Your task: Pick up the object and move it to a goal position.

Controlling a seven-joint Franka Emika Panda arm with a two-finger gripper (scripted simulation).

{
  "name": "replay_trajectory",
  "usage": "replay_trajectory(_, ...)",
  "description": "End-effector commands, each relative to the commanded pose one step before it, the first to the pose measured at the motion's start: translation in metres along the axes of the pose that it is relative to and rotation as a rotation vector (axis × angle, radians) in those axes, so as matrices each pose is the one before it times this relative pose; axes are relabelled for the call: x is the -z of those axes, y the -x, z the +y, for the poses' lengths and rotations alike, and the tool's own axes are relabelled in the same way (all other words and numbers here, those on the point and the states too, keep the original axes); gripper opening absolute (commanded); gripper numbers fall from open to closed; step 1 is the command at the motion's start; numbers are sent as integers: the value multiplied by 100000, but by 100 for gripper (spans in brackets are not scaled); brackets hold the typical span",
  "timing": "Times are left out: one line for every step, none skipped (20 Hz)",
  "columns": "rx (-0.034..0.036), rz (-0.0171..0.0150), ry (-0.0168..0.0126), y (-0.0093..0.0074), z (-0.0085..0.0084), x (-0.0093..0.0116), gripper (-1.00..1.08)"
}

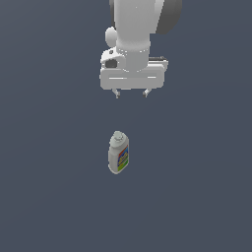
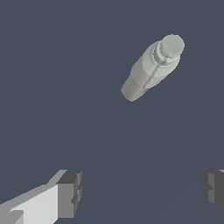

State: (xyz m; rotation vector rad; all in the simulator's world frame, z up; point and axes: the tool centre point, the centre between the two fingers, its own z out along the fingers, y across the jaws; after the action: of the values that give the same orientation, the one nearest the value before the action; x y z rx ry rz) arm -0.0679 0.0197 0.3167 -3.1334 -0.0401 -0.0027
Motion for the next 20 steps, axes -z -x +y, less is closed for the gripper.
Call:
replay_trajectory(0, 0, 0, 0, 1, 0, 100)
replay_trajectory(-61, 81, -64, -13, -21, 35, 100)
replay_trajectory(-152, 193, -160, -52, -86, 80, 100)
replay_trajectory(-256, 333, -277, -81, -134, 141, 100)
replay_trajectory(-343, 464, -391, -108, -187, 198, 100)
replay_trajectory(-400, 581, -496, -132, -242, 248, 100)
replay_trajectory(-349, 574, -497, -120, -242, 247, 100)
replay_trajectory(-213, 442, -387, -84, -193, 191, 100)
replay_trajectory(-89, 308, -271, -49, -138, 134, 100)
replay_trajectory(15, 180, -157, -15, -80, 80, 100)
replay_trajectory(59, 28, -23, 4, -14, 11, 100)
replay_trajectory(33, -45, 41, 21, 36, -15, 100)
replay_trajectory(-99, -90, 76, -15, 26, -43, 100)
replay_trajectory(-257, -46, 33, -37, 30, -24, 100)
replay_trajectory(-402, -22, 8, -63, 28, -15, 100)
replay_trajectory(-548, -10, -7, -88, 28, -11, 100)
replay_trajectory(-694, -6, -14, -112, 31, -12, 100)
replay_trajectory(-843, -14, -10, -135, 40, -17, 100)
replay_trajectory(-988, -28, 0, -158, 51, -27, 100)
replay_trajectory(-1135, -41, 10, -180, 62, -36, 100)
